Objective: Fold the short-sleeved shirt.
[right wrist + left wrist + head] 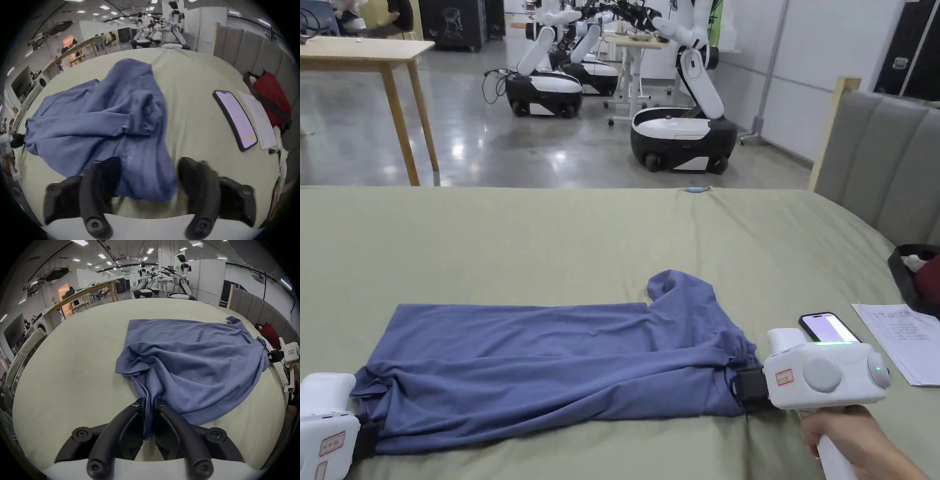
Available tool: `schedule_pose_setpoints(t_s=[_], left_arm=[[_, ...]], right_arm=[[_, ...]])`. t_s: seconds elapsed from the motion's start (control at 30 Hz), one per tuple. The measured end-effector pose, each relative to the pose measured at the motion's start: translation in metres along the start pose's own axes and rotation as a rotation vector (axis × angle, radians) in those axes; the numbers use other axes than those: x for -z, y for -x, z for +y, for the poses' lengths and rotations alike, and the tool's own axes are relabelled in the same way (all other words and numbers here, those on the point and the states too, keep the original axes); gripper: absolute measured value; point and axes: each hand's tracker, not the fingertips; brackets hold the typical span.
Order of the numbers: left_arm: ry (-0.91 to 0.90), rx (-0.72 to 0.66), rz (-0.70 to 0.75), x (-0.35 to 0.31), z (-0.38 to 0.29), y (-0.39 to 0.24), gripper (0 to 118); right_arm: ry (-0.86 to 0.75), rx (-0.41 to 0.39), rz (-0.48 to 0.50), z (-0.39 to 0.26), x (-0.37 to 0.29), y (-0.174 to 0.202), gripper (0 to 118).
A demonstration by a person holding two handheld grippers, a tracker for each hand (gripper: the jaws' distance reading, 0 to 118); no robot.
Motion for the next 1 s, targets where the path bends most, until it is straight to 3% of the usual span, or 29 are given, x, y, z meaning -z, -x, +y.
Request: schedule_pose_setpoints(t_s=[0.03,0.07,0.1,0.2,0.3,0.53,0.77,1.0], left_arm=[[0.000,0.000,0.001,0.000,0.000,0.000,11],[0.003,-0.001,0.000,0.001,0.000,-0.001,11],[0.004,0.001,0.003,0.001,0.000,-0.001,11],[0.011,0.009,0.008,0.001,0.002,-0.002,10],[0.011,0.001,-0.009,-0.014,0.004,0.002,9],[-0.033,0.021,-0.107,-0.096,-0.033,0.012,8],[-0.019,-0.013,-0.161,-0.160,-0.103,0.022,8],[0.049,-0.040,-0.149,-0.135,-0.135,0.013,9]], right_arm=[[-0.004,0.001,0.030,0.001,-0.013,0.006,12],[-0.006,0.008,0.055,0.000,-0.015,0.008,10],[-0.009,0.015,0.133,0.000,-0.012,0.009,9],[0.011,-0.067,0.023,0.002,-0.010,0.022,9],[-0.015,0.031,0.065,0.003,-0.028,0.016,10],[-0.040,0.007,0.070,-0.031,-0.106,-0.009,10],[-0.036,0.051,0.140,-0.101,-0.180,-0.026,10],[0.076,0.056,0.114,-0.145,-0.143,-0.027,10]])
